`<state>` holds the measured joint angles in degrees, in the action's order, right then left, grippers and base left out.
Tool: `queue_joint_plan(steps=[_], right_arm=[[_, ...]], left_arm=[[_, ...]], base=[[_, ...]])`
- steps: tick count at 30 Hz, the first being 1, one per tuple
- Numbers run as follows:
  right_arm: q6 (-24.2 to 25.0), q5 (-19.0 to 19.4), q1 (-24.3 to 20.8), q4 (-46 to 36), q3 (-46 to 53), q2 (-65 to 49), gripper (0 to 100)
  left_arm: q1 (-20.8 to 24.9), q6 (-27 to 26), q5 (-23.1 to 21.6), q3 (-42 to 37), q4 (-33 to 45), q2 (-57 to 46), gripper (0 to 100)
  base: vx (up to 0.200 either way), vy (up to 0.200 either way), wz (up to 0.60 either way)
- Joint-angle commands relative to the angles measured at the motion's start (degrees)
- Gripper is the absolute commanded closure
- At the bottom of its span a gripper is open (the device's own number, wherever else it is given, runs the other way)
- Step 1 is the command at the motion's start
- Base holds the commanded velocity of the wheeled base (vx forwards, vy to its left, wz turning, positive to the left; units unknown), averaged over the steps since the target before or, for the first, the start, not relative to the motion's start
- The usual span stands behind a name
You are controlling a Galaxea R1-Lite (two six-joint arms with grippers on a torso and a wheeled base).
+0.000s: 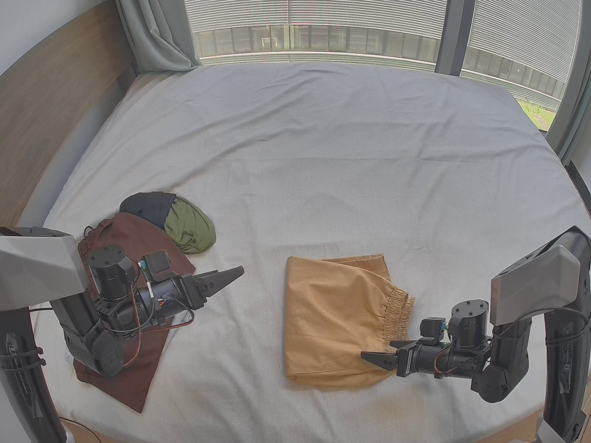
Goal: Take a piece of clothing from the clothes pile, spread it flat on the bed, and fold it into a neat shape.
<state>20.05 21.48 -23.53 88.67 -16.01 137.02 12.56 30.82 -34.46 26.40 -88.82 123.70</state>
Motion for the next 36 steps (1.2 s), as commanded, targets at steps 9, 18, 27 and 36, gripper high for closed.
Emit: queue_joint_plan(steps=[9, 18, 27, 36], right_arm=[[0.1, 0.1, 0.0, -0.4, 0.1, -0.2, 0], [0.1, 1.8, 0.0, -0.5, 3.9, -10.5, 0], [0.1, 1.9, 0.8, -0.5, 3.8, -11.4, 0], [0.1, 1.8, 1.1, -0.5, 4.0, -10.9, 0]], left_arm=[[0.2, -3.1, -0.2, -2.9, 0.0, -0.5, 0], [-1.4, -8.4, -0.4, -4.3, 0.0, -1.0, 0], [-2.5, -16.9, -0.7, -9.4, -0.1, -5.4, 0], [-6.6, -32.0, -5.1, -12.7, 0.0, -7.8, 0]], base=[[0.0, 0.0, 0.0], [0.0, 0.0, 0.0], [0.0, 0.0, 0.0], [0.0, 0.0, 0.0]])
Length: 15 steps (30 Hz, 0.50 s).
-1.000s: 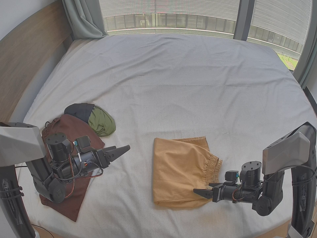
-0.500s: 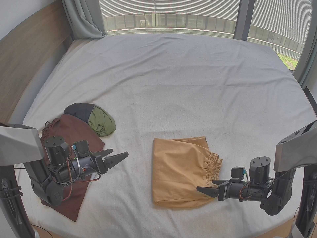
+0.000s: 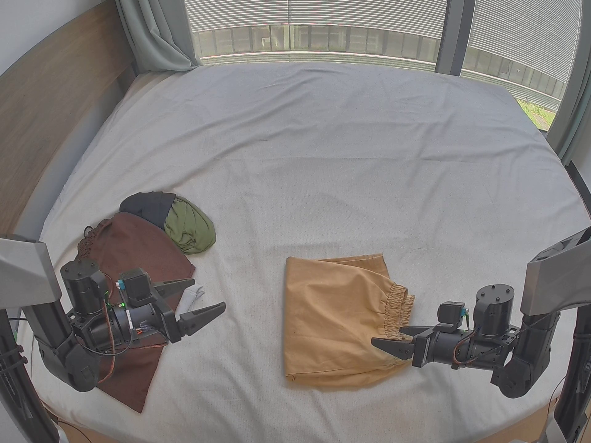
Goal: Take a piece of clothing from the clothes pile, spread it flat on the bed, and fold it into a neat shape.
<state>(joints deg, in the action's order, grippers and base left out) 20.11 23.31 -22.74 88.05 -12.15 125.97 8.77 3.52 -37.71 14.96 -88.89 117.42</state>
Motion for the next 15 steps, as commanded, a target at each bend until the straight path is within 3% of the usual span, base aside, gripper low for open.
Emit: queue_joint_plan(steps=[1, 5, 15], right_arm=[[-0.1, 0.0, 0.5, 0.1, 0.3, 0.2, 0], [-0.1, 0.0, 1.0, 0.1, 0.6, 0.1, 0], [0.0, -0.1, 4.5, 0.1, 0.7, 2.5, 0]], left_arm=[[-3.5, -6.2, -2.6, -1.2, 0.0, -1.5, 0], [-5.6, -8.6, -4.9, -1.2, 0.0, -1.3, 0], [-6.7, -14.9, -4.8, -1.5, 0.1, -1.4, 0]], base=[[0.0, 0.0, 0.0], [0.0, 0.0, 0.0], [0.0, 0.0, 0.0]])
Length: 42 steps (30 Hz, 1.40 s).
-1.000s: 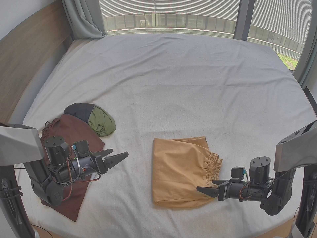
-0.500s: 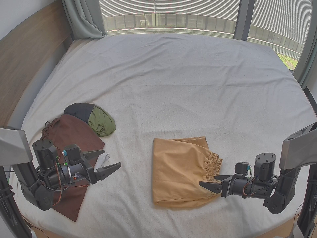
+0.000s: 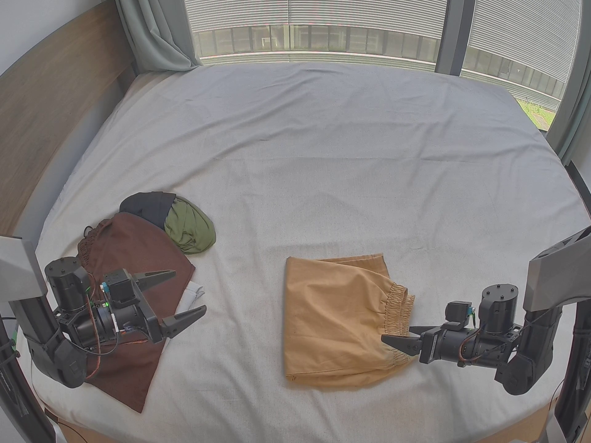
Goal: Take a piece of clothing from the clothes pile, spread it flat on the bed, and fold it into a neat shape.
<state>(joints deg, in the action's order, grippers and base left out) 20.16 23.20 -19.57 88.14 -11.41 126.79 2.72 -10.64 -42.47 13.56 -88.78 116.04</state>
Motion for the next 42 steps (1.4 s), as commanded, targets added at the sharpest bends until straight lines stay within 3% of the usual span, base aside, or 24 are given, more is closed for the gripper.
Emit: queue_joint_plan(steps=[1, 17, 29, 42], right_arm=[[0.0, 0.0, 1.4, 0.0, 0.0, 1.8, 0], [-0.5, 0.1, 4.3, 0.0, -2.0, 9.3, 0], [0.3, 0.8, 3.9, 0.0, -4.8, 13.9, 0], [7.7, 1.9, -0.5, 0.1, -7.8, 14.2, 0]], left_arm=[[-0.7, -0.9, -0.2, -0.1, 0.0, 0.0, 0], [-1.7, -1.3, -0.4, -0.6, 0.0, -0.4, 0], [-1.5, -1.2, -0.4, -0.6, 0.0, -0.4, 0], [-1.2, -1.3, -0.4, -1.1, -0.1, -0.5, 0]], base=[[0.0, 0.0, 0.0], [0.0, 0.0, 0.0], [0.0, 0.0, 0.0], [0.0, 0.0, 0.0]])
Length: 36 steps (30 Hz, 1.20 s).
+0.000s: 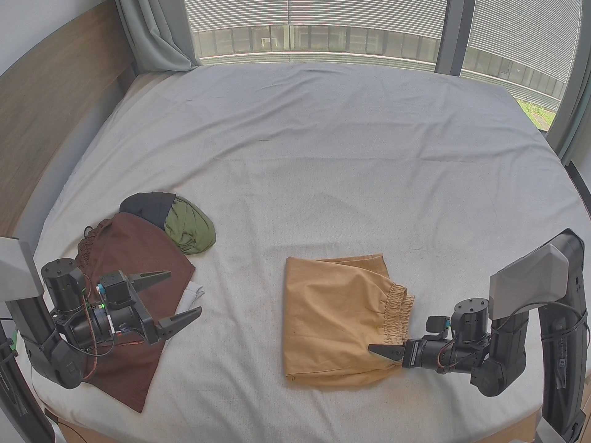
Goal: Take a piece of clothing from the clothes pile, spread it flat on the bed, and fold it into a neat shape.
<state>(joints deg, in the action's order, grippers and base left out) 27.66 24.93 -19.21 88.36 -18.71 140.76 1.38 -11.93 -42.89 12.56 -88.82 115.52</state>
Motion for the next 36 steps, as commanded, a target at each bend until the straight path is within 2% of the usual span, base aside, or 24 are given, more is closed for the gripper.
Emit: queue_joint_plan(steps=[1, 10, 11, 36], right_arm=[[0.3, 0.0, -0.8, -0.1, -0.6, 0.1, 0], [0.3, -0.1, -0.9, -0.1, -0.5, 0.1, 0], [0.3, -0.1, -0.9, -0.1, -0.5, 0.1, 100], [0.4, 0.1, -2.3, -0.1, -0.4, -1.4, 100]], left_arm=[[0.1, 0.0, 0.0, -0.1, 0.0, 0.1, 0], [0.2, -0.1, -0.1, -0.4, 0.0, 0.1, 0], [0.2, -0.1, -0.1, -0.4, 0.0, 0.1, 0], [-0.3, -0.2, -0.1, -0.3, 0.0, -0.1, 0]], base=[[0.0, 0.0, 0.0], [0.0, 0.0, 0.0], [0.0, 0.0, 0.0], [0.0, 0.0, 0.0]])
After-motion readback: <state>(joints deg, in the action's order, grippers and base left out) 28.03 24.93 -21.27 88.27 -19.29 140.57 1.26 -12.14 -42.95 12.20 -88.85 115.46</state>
